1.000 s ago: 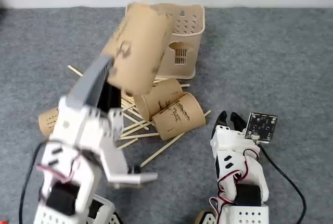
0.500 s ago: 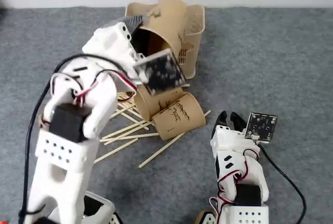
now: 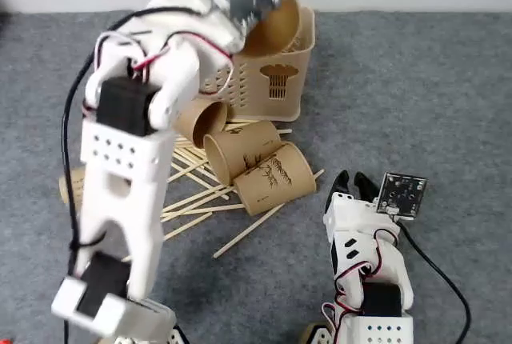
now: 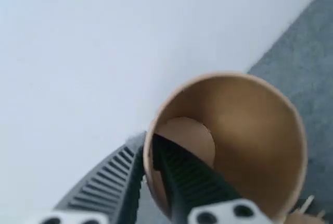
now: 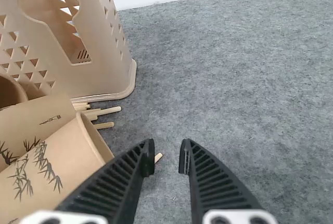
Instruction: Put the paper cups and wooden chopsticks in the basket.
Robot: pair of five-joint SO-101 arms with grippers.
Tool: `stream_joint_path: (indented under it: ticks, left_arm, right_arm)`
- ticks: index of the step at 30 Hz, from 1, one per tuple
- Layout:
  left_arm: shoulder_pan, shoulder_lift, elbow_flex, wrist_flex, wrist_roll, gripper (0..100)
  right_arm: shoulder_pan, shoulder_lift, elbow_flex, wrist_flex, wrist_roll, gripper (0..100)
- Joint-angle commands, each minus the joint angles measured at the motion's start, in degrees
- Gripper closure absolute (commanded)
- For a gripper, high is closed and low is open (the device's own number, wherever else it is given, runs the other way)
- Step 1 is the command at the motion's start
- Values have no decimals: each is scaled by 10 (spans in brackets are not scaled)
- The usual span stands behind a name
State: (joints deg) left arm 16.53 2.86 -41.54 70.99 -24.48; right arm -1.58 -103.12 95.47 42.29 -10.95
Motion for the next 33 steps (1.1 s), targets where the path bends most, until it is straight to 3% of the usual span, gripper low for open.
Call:
stream_joint_path:
  ticks: [1, 10, 20, 28, 33]
  left_arm:
    - [-2, 60, -155, 29, 119, 985]
    - [-6, 200, -342, 61, 341, 986]
    - [-57, 256, -320, 63, 450, 986]
    - [-57, 277, -318, 62, 667, 985]
    - [-41, 276, -318, 62, 684, 985]
  right_arm:
    - [2, -7, 10, 4, -4, 894]
    - [2, -7, 10, 4, -4, 894]
    - [4, -7, 10, 4, -4, 894]
    - [3, -7, 10, 4, -4, 894]
    - [2, -7, 10, 4, -4, 894]
